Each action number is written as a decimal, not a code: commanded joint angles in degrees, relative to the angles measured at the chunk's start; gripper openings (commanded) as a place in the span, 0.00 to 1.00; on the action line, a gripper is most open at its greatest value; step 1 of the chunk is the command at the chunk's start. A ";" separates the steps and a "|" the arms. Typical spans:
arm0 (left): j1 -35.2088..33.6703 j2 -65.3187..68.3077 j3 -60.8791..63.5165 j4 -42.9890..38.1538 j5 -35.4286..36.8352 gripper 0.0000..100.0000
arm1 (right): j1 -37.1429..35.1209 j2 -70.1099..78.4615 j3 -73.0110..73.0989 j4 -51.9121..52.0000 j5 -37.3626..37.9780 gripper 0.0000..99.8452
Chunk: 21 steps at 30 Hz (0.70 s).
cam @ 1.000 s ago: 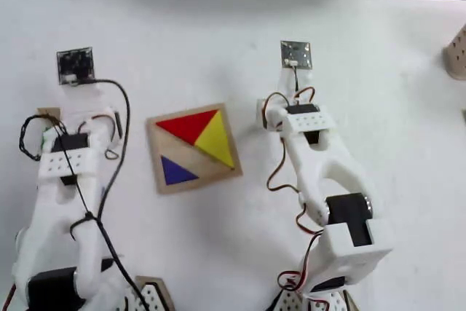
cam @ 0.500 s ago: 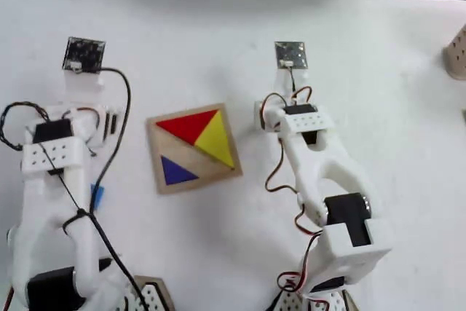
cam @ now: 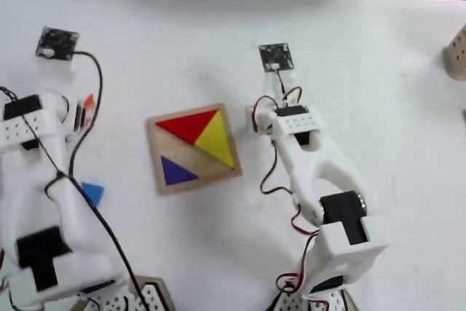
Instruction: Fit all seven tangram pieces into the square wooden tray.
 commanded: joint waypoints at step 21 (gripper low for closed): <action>0.40 37.23 -44.13 14.07 -40.88 0.23 | 0.57 5.14 -4.48 -1.89 1.05 0.02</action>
